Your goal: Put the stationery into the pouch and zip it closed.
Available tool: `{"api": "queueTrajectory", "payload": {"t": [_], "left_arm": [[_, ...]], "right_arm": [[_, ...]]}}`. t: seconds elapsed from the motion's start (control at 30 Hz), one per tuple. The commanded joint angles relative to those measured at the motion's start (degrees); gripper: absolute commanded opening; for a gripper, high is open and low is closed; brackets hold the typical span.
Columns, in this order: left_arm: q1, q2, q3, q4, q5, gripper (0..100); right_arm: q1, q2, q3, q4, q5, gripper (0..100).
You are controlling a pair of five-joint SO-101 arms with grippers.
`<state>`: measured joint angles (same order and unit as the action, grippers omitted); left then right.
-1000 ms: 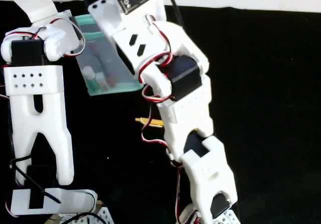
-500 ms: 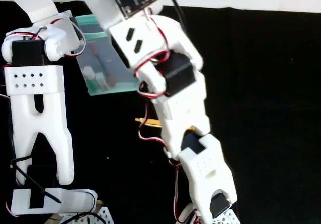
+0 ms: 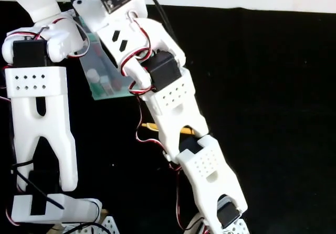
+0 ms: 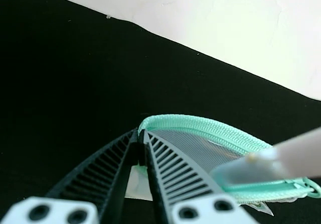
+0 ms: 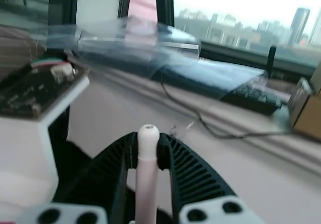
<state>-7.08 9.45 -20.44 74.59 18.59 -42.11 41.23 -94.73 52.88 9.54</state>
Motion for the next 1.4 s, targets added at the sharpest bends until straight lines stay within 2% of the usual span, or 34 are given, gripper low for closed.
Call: {"api": "queueTrajectory", "payload": {"t": [0.0, 0.23, 0.47, 0.73, 1.13, 1.37], "left_arm": [[1.1, 6.3, 1.3, 1.1, 0.2, 1], [-0.9, 6.3, -0.1, 1.1, 0.2, 1], [-1.9, 6.3, -0.4, 1.1, 0.2, 1], [-1.8, 6.3, -0.4, 1.1, 0.2, 1], [-1.7, 6.3, -0.4, 1.1, 0.2, 1], [-1.6, 6.3, -0.4, 1.1, 0.2, 1]], "right_arm": [[-0.1, -0.4, -6.4, 3.6, -1.0, 0.8], [-0.1, -0.4, -6.4, 15.4, -1.0, 0.8], [0.0, -0.7, -6.4, 23.1, -0.9, 1.9], [0.0, -0.7, -6.4, 33.3, -0.8, 24.4], [3.3, -0.9, -6.4, 47.7, -1.0, 24.8], [7.5, -3.6, -6.4, 45.0, -1.1, 24.8]]}}
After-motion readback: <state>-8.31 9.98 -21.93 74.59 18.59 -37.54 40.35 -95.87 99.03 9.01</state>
